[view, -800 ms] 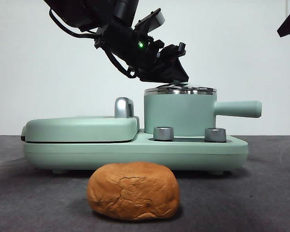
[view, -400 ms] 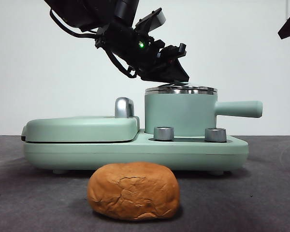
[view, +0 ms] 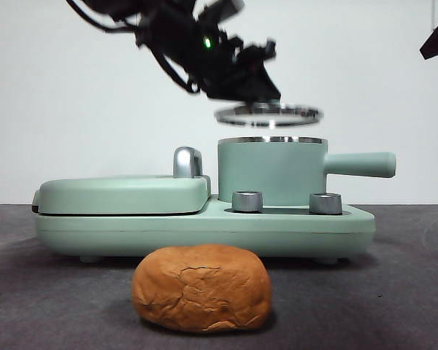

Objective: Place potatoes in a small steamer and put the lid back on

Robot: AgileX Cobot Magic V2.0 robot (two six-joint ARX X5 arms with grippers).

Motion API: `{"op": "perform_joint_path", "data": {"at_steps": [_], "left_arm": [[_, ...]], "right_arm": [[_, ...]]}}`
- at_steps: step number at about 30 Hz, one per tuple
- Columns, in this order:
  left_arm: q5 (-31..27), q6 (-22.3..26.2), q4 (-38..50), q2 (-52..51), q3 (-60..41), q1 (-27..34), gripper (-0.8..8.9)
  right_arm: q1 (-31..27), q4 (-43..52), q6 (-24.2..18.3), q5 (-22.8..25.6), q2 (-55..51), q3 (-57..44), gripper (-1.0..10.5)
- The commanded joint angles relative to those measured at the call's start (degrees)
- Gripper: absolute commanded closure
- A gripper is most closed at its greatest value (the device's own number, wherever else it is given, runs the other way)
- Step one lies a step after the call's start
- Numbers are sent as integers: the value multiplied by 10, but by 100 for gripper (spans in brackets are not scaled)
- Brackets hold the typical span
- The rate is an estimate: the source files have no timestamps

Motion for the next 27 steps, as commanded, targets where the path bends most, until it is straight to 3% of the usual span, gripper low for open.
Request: {"op": "perform_joint_path", "data": {"at_steps": [1, 8, 15, 27], "left_arm": [[-1, 8, -2, -32, 14, -5, 806], [-21, -1, -127, -100, 13, 7, 803], [-20, -24, -157, -172, -27, 30, 803], [-28, -56, -169, -364, -223, 74, 804]], "right_arm": [[2, 3, 10, 0, 2, 10, 650], [2, -2, 10, -2, 2, 10, 650], [27, -36, -19, -3, 3, 10, 641], [170, -40, -37, -3, 63, 10, 632]]}}
